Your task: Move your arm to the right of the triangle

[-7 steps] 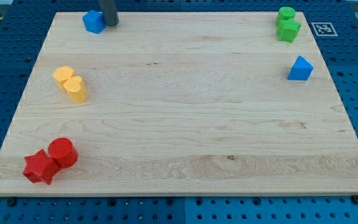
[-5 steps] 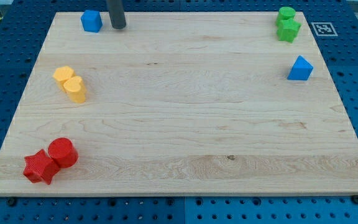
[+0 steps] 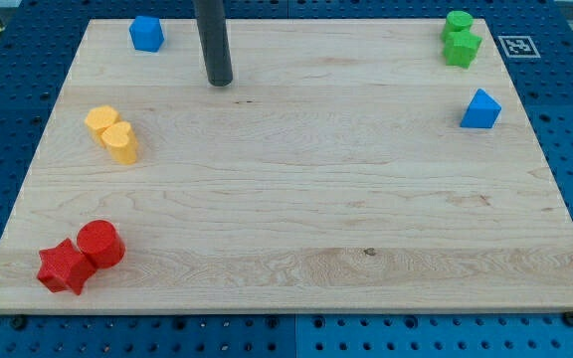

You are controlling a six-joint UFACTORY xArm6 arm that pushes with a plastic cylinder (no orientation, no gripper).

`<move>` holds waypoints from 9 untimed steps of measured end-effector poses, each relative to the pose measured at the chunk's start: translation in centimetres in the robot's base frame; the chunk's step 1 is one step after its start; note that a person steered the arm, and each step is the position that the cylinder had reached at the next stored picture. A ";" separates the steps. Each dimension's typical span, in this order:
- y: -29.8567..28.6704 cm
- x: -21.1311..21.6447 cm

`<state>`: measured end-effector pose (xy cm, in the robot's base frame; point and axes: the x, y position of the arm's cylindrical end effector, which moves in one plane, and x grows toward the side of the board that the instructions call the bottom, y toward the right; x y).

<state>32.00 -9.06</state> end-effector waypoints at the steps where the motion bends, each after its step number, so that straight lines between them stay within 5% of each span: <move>1: 1.5 1.6; 9: 5.7 4.7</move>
<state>36.71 -3.32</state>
